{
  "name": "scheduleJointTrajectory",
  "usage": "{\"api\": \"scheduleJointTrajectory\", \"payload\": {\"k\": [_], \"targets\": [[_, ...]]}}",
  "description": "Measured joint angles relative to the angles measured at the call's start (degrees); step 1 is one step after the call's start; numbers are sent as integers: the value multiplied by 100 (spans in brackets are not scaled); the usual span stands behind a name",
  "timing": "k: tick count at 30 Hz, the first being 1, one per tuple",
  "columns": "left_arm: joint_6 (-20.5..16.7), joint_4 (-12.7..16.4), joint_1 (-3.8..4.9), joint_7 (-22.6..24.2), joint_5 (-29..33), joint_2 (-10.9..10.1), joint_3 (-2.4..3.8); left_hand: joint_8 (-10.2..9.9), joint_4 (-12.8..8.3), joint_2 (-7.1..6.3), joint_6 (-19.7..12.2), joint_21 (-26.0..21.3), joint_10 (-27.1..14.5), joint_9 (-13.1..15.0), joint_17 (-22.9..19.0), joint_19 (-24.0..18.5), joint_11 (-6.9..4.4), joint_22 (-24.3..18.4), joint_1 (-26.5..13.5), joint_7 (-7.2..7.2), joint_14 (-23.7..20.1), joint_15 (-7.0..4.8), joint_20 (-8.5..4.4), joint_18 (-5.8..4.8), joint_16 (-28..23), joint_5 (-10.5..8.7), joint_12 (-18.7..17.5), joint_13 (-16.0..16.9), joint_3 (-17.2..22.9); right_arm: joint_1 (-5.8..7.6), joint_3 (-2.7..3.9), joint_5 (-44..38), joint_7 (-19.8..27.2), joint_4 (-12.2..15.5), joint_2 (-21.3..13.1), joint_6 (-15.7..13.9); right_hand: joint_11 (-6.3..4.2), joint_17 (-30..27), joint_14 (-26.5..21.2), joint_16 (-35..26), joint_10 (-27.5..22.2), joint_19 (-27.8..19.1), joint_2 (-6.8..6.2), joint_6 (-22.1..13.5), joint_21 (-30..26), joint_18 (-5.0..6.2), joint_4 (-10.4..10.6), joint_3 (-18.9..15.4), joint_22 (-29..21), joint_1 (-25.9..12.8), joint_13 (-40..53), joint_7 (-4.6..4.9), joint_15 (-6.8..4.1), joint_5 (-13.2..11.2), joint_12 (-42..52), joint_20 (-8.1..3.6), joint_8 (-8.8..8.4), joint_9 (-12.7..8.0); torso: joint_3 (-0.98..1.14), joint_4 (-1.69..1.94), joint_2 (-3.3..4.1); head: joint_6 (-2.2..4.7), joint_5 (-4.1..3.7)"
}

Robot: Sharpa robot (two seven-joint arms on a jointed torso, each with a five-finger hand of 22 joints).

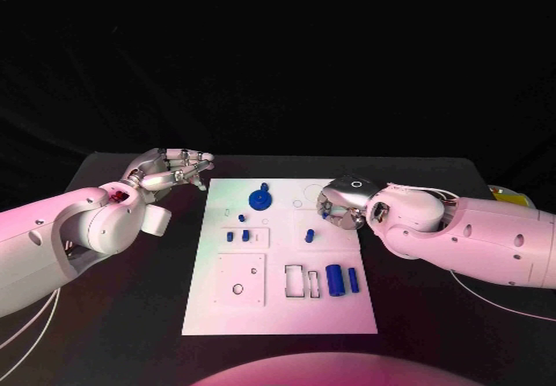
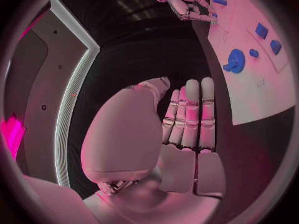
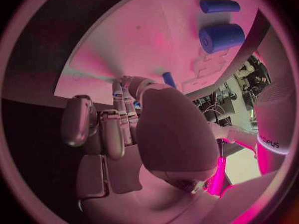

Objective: Assemble the parts on the task board

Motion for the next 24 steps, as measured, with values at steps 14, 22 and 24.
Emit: {"api": "scheduleJointTrajectory", "payload": {"k": [14, 22, 24], "targets": [[9, 2, -1, -52, -13, -2, -1, -22, 0, 0, -31, -43, -20, -6, -5, 0, 20, -15, 0, 31, 0, 0, 0, 0, -25, 0, 0, -8, 0, -36, -2, -212, -117, 72, 10, -29, -10, 0, -20, 23, 49, 23, 17, 17, 86, 12, -108, 44, -1, -61, -18, -18, -20, -25, -9, -18, 30, 53, 2, -6, -2, -17, -8], [16, 3, -2, -72, -27, -1, -1, -22, 0, 0, -31, -43, -20, -5, -5, 0, 20, -22, 0, 31, 0, 0, 0, 0, -25, 0, 0, -12, 0, -69, -23, -324, -241, 195, -34, -112, -10, 0, -20, 44, 49, 62, 10, 38, 150, 13, -125, 60, -2, -113, 4, -39, -20, -27, -22, -20, 63, 69, 0, -7, -8, -16, -18], [17, 2, -2, -74, -31, 0, -1, -22, 0, 0, -31, -43, -20, -5, -5, 0, 20, -22, 0, 31, 0, 0, 0, 0, -25, 0, 0, -12, 0, -73, -27, -341, -260, 216, -44, -135, -10, 0, -20, 44, 49, 62, 17, 38, 153, 12, -125, 60, -2, -120, 5, -40, -20, -27, -22, -20, 63, 71, 0, -6, -9, -13, -19]]}}
